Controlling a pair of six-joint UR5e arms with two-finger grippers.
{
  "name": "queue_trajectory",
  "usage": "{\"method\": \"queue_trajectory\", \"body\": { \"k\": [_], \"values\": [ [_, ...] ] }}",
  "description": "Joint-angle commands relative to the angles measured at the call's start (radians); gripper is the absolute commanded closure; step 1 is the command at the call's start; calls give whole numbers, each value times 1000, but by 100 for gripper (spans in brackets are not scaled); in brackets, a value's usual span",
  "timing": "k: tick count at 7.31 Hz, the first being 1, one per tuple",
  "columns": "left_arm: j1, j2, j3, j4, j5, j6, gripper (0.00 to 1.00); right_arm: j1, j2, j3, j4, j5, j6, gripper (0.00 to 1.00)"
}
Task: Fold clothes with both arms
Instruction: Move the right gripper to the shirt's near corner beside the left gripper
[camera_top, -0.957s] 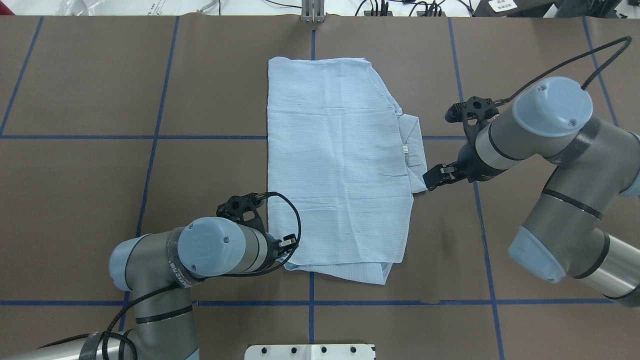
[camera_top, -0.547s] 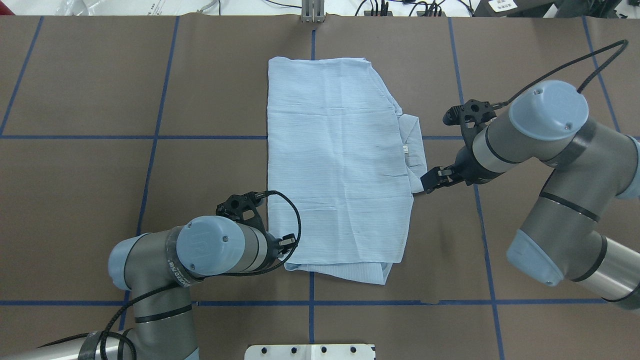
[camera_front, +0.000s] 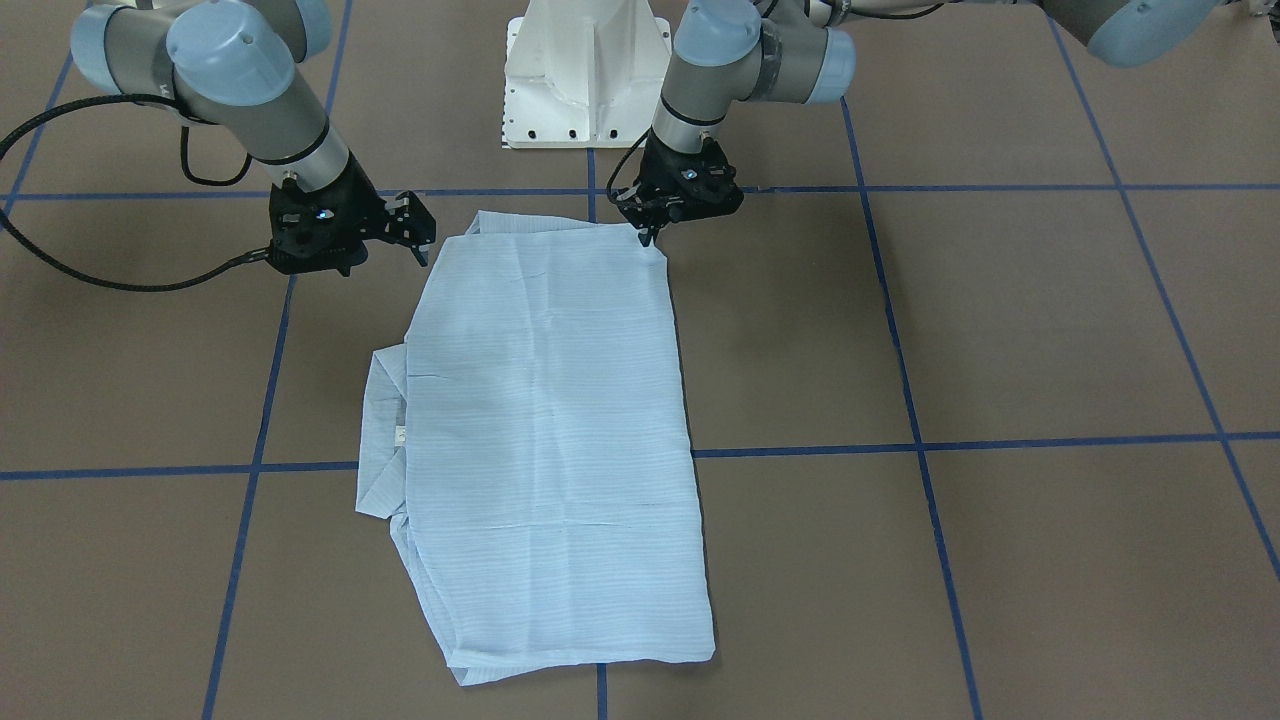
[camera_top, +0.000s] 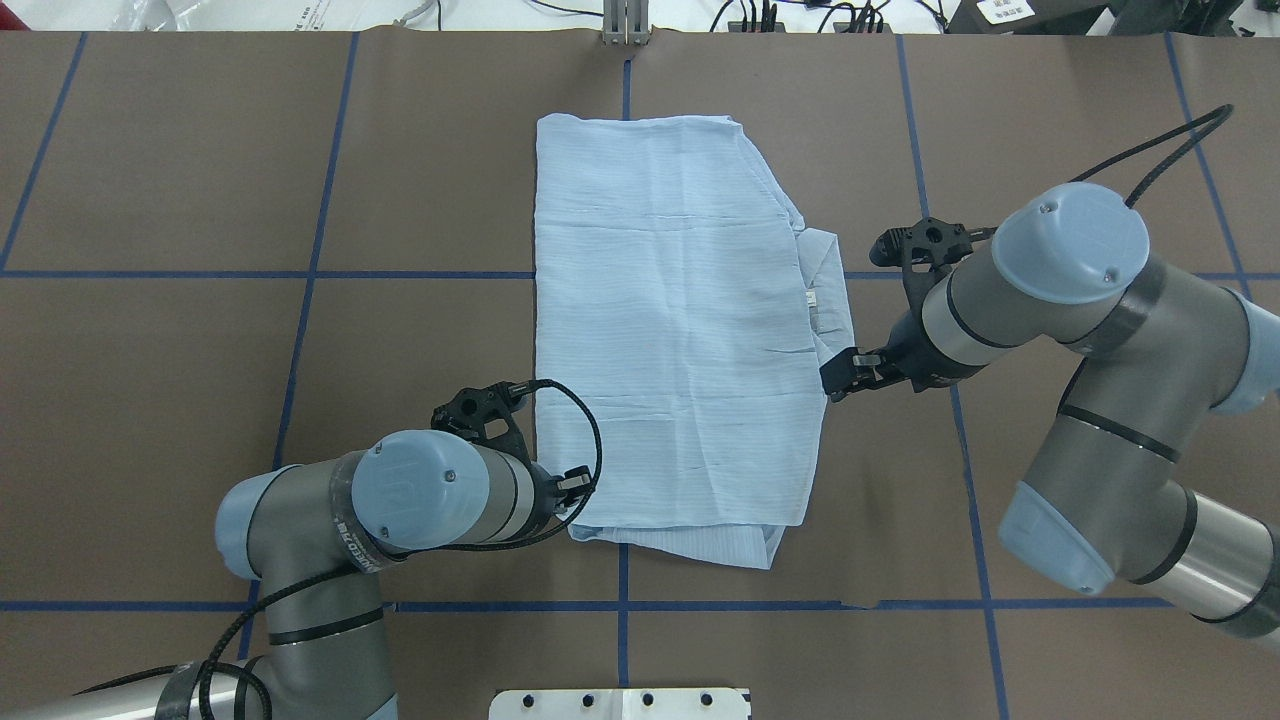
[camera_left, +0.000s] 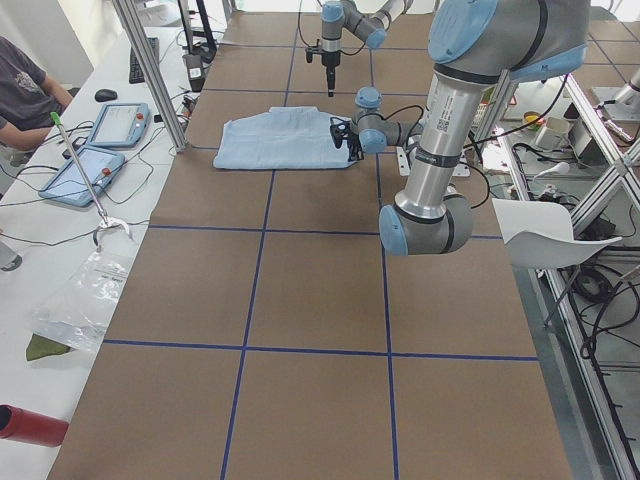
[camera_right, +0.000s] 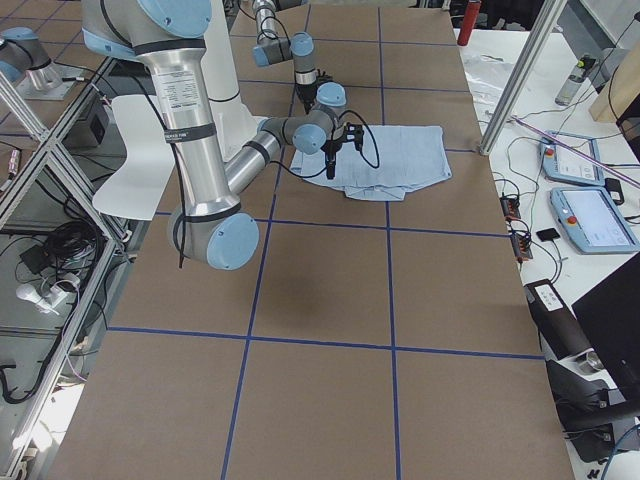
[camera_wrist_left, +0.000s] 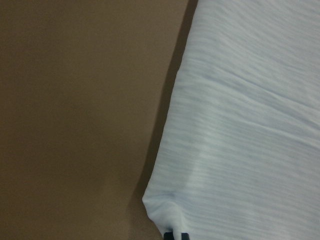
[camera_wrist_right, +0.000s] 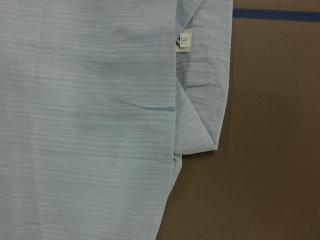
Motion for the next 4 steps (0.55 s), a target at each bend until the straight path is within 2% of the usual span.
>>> {"method": "queue_trajectory", "body": {
  "k": [1, 2, 4],
  "values": [
    [-2, 0, 0, 0, -1, 0, 100, -151, 83, 1, -10, -126, 347, 0],
    [-4, 2, 0, 0, -1, 0, 100, -207, 103, -8, -12, -196, 499, 0],
    [-2, 2, 3, 0, -2, 0, 100, -251, 107, -29, -15, -243, 720, 0]
  ]
}}
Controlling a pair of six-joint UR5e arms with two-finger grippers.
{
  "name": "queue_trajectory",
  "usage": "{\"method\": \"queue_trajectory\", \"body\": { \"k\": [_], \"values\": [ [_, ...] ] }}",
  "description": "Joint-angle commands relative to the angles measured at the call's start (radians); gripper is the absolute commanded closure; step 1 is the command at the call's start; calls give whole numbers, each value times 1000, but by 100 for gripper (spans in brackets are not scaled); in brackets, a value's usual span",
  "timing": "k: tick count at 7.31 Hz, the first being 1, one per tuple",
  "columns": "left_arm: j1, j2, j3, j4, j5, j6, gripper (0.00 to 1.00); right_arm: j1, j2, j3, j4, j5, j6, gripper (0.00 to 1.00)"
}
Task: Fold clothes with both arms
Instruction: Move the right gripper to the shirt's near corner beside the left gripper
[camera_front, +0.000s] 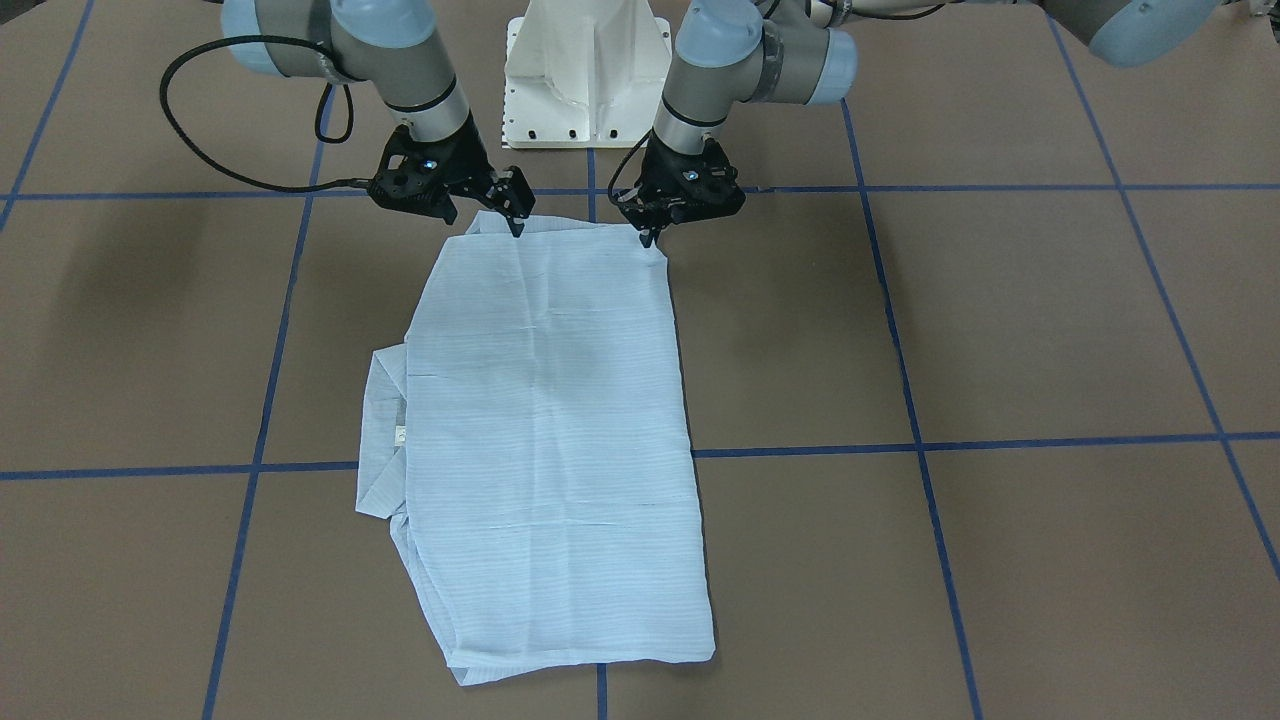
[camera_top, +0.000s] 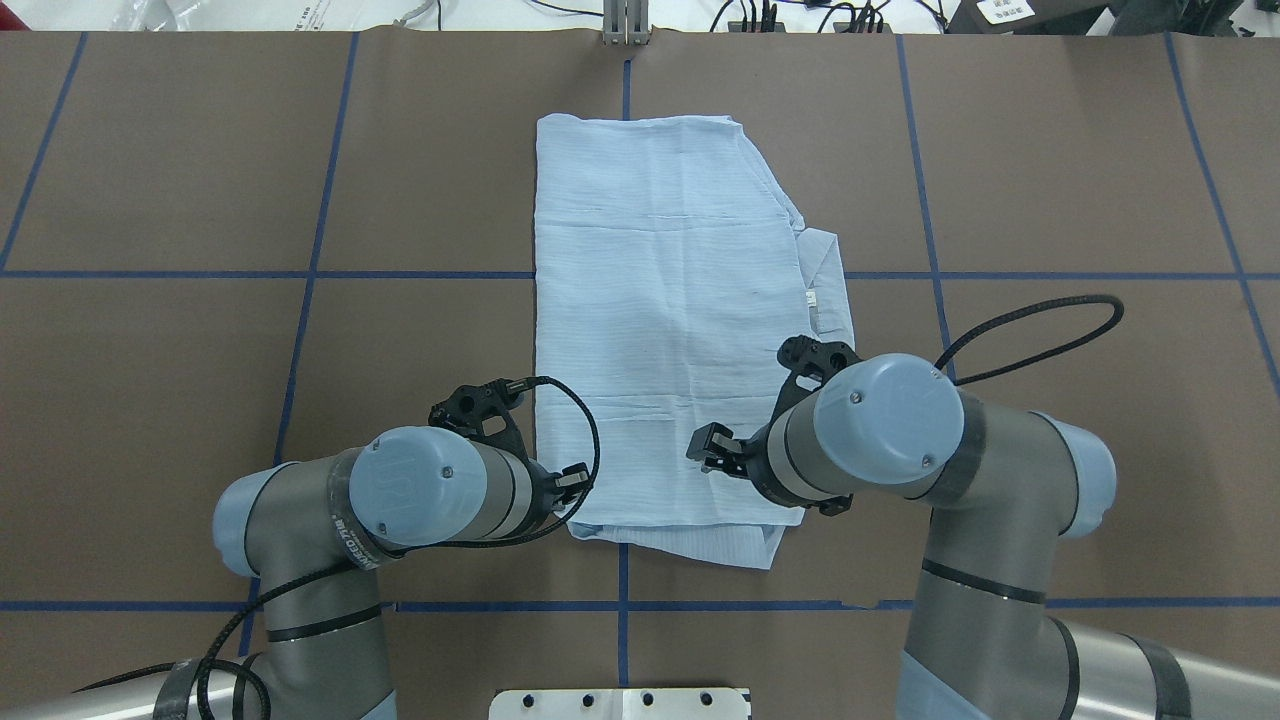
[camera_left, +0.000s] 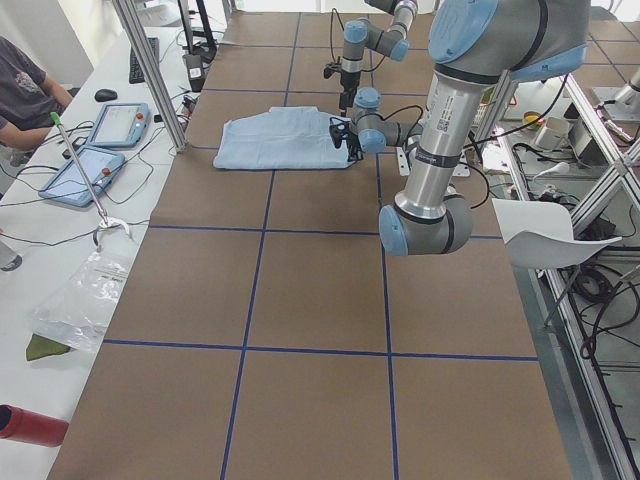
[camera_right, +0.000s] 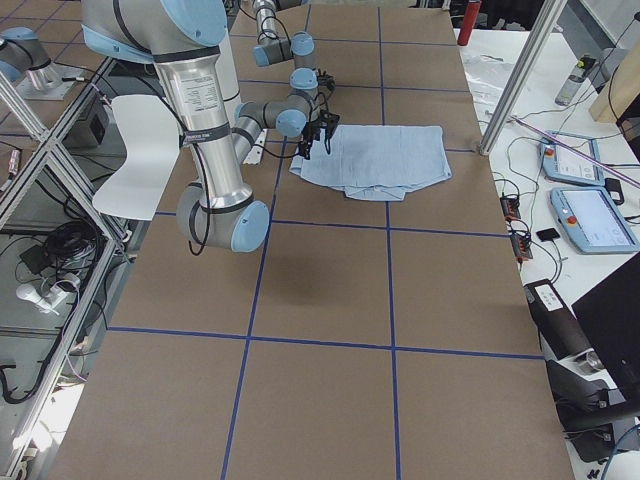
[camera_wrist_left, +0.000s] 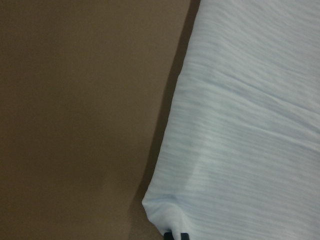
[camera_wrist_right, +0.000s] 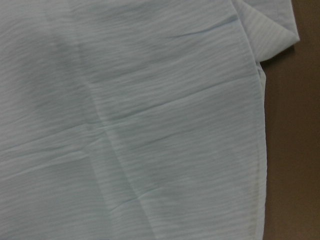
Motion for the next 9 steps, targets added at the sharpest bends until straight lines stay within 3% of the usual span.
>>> {"method": "queue_trajectory", "body": {
  "k": [1, 7, 9],
  "values": [
    [0, 1, 5, 0, -1, 0, 100, -40, 2, -29, -4, -34, 227, 0],
    [3, -1, 9, 0, 1, 2, 100, -67, -2, -90, -48, -57, 280, 0],
    [3, -1, 10, -2, 2, 2, 100, -67, -1, -90, -48, -57, 278, 6]
  ]
}}
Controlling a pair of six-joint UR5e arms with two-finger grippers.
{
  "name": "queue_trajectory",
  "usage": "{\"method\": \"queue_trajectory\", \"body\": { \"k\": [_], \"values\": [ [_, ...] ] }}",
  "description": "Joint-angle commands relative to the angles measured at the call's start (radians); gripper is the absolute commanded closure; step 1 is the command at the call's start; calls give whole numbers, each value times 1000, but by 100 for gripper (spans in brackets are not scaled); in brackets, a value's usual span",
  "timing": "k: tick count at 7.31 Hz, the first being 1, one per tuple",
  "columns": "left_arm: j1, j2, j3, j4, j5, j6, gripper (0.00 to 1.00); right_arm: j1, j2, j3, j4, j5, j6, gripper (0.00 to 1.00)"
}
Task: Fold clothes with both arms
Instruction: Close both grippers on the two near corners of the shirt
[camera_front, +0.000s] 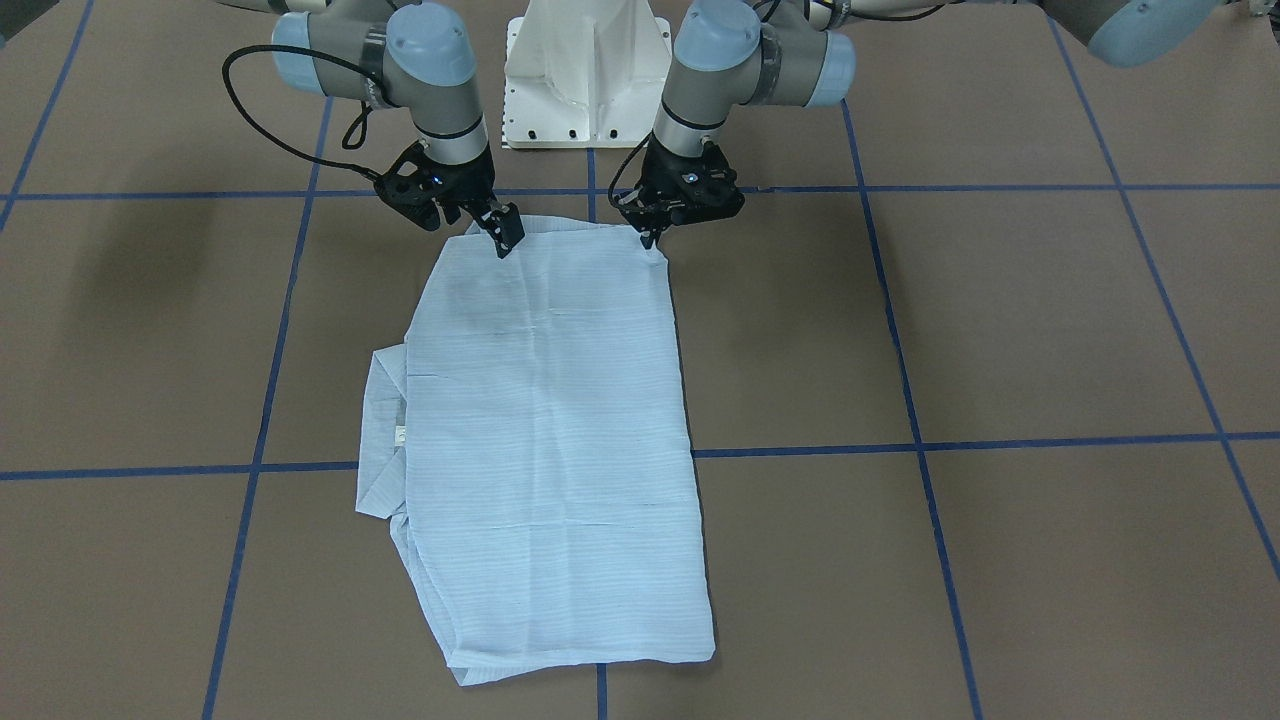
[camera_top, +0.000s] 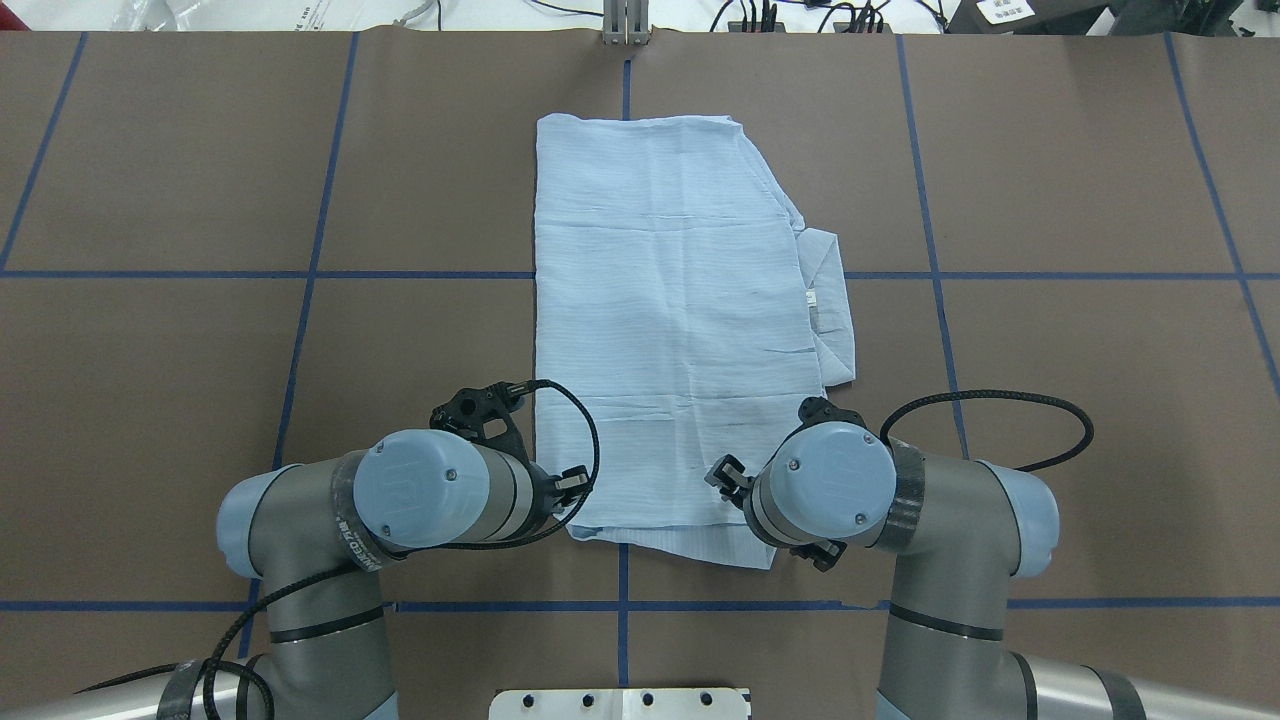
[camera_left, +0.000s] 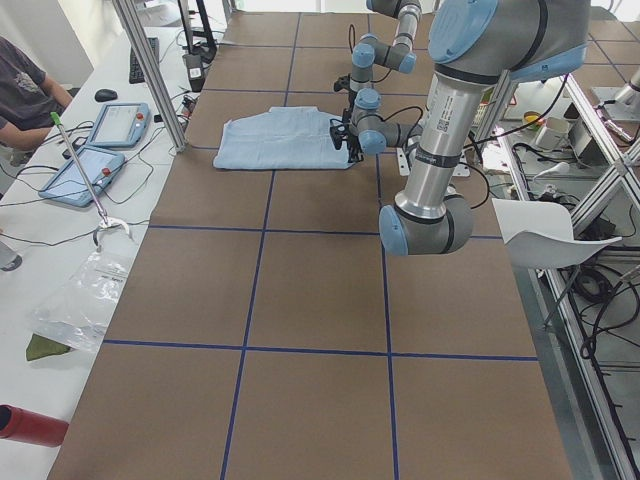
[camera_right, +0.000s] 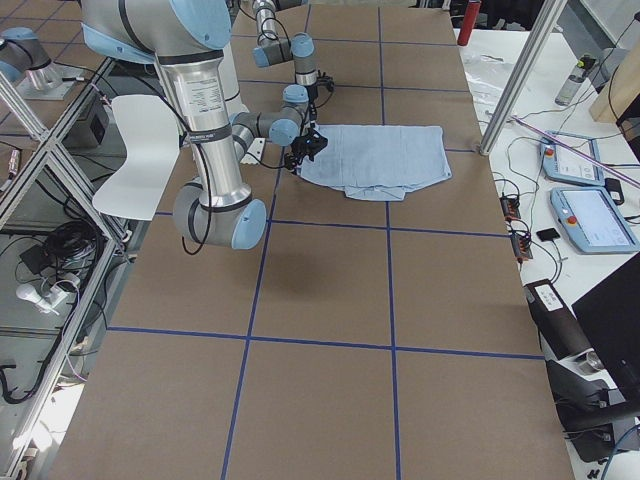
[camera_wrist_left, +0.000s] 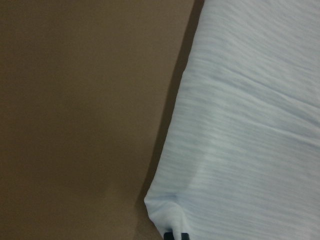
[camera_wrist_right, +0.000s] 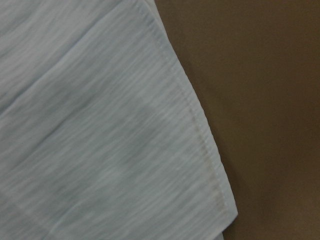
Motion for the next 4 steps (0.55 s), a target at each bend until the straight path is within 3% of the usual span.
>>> {"method": "queue_trajectory", "body": {
  "k": [1, 4],
  "values": [
    [0, 0, 2, -1, 2, 0, 100, -1, 3, -2, 0, 0, -1, 19],
    [0, 0, 1, -1, 2, 0, 100, -1, 4, -2, 0, 1, -2, 21]
  ]
}}
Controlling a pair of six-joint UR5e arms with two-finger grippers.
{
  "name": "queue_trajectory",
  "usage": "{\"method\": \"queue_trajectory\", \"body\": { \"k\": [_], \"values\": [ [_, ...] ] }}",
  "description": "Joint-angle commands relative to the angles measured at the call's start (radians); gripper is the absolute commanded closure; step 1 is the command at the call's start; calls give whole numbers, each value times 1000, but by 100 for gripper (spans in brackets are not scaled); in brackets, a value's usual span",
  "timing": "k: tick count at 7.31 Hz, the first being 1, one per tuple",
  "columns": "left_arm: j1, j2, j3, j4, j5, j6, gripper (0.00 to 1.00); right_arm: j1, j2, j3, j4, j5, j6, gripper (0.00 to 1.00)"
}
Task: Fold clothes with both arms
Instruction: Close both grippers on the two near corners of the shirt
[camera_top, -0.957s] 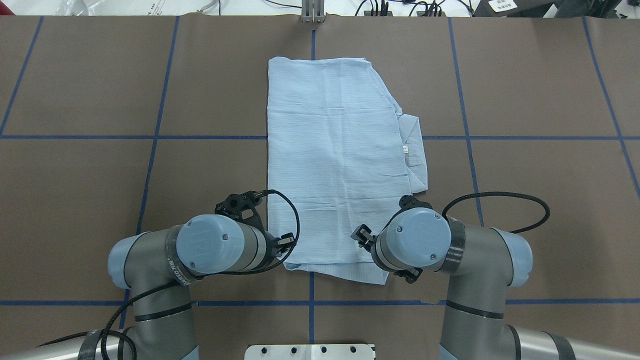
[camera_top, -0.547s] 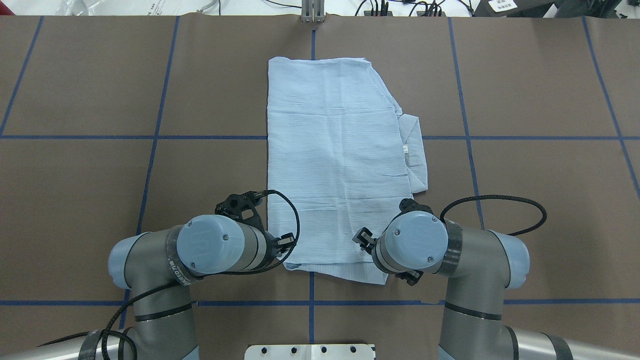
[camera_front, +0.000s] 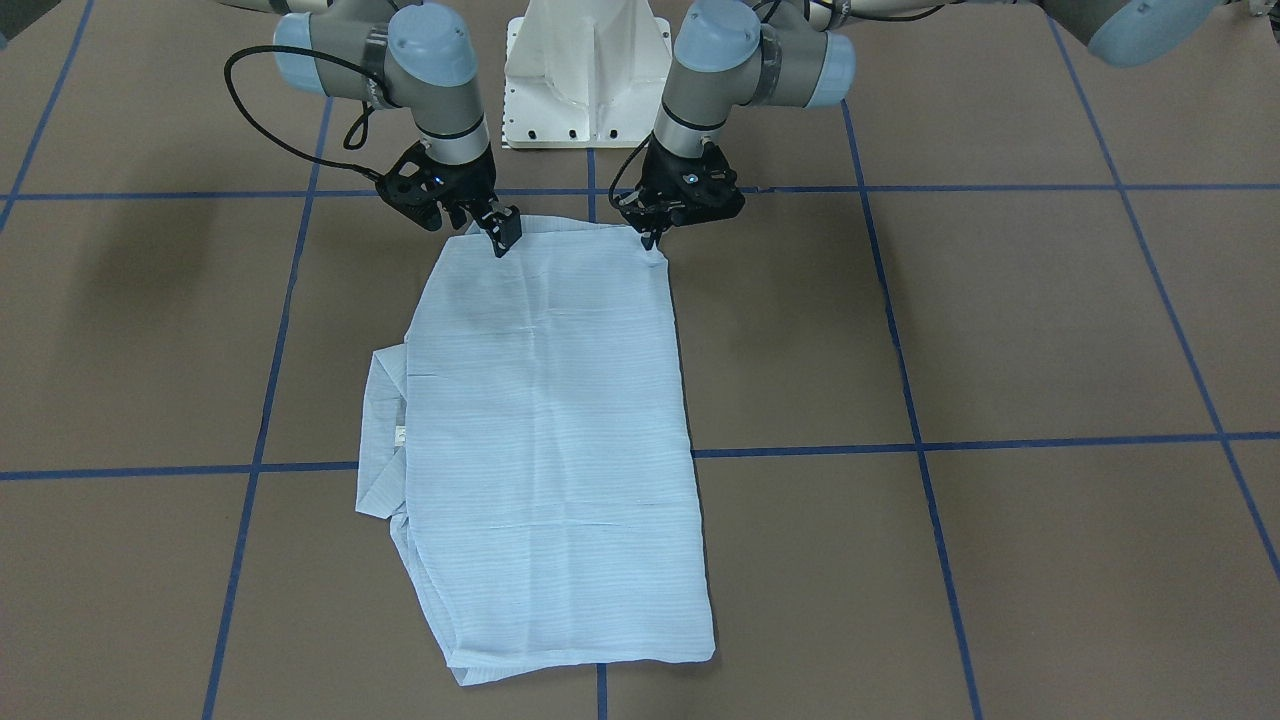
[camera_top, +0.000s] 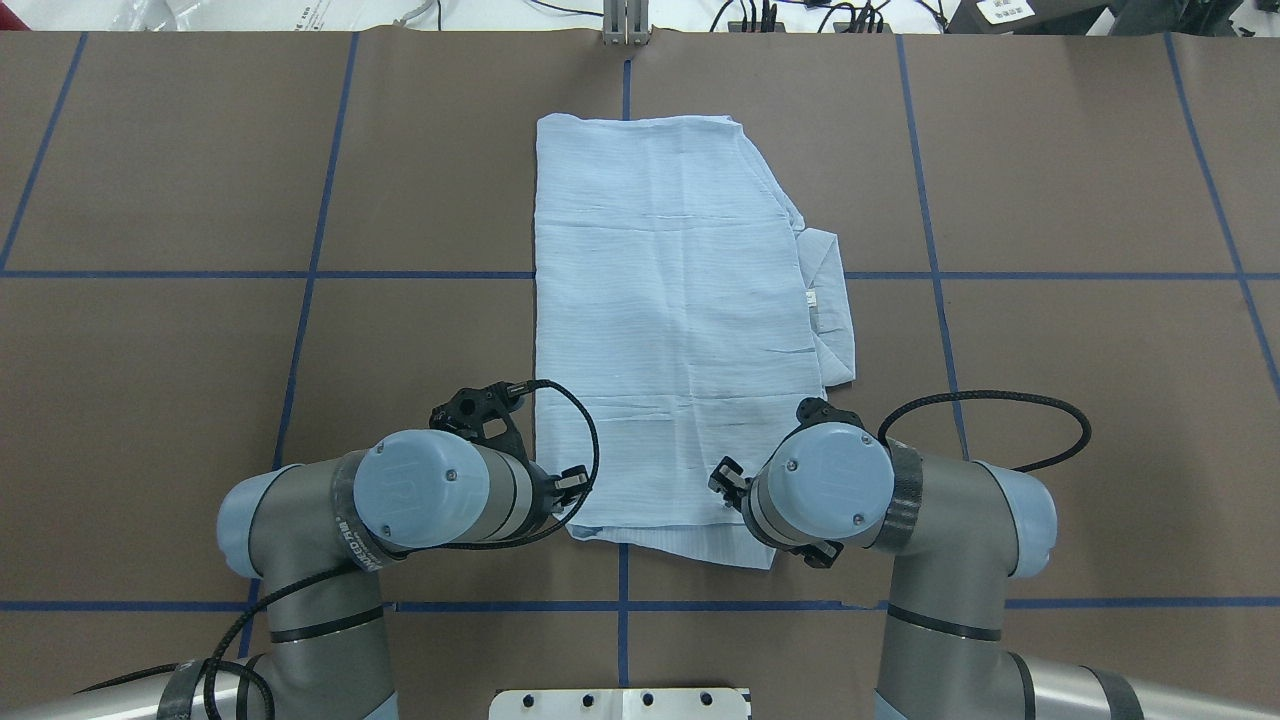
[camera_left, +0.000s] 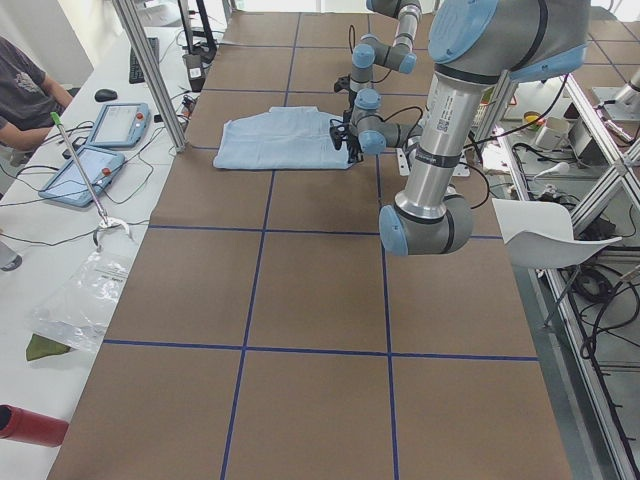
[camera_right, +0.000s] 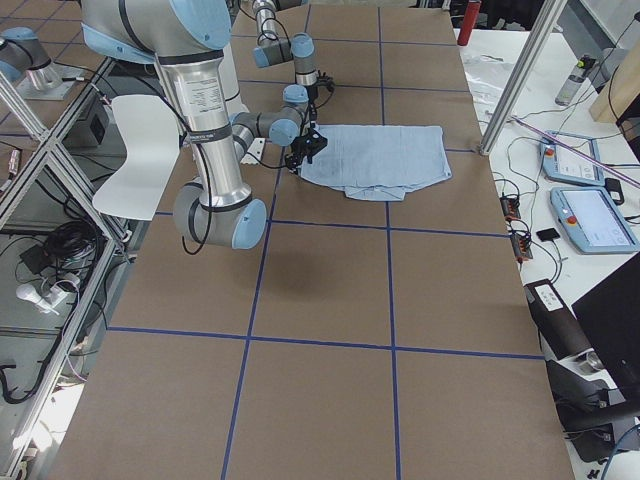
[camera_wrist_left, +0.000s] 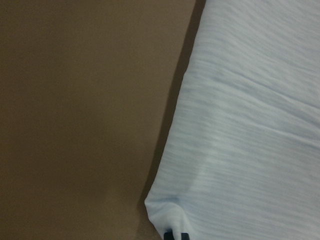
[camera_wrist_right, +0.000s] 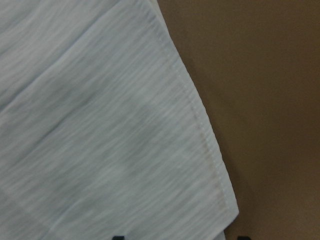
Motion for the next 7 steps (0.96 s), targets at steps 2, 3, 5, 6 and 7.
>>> {"method": "queue_trajectory", "body": {
  "k": [2, 3, 5, 6, 7],
  "values": [
    [0, 1, 1, 0, 0, 0, 100, 0, 1, 1, -1, 2, -2, 24],
    [-3, 1, 1, 0, 0, 0, 100, 0, 3, 1, -1, 4, -2, 31],
    [-3, 1, 1, 0, 0, 0, 100, -1, 6, 1, -1, 5, -2, 39],
    [-3, 1, 1, 0, 0, 2, 100, -1, 6, 0, -1, 5, -2, 39],
    [-3, 1, 2, 0, 0, 2, 100, -1, 6, 0, -1, 5, -2, 42]
  ]
}}
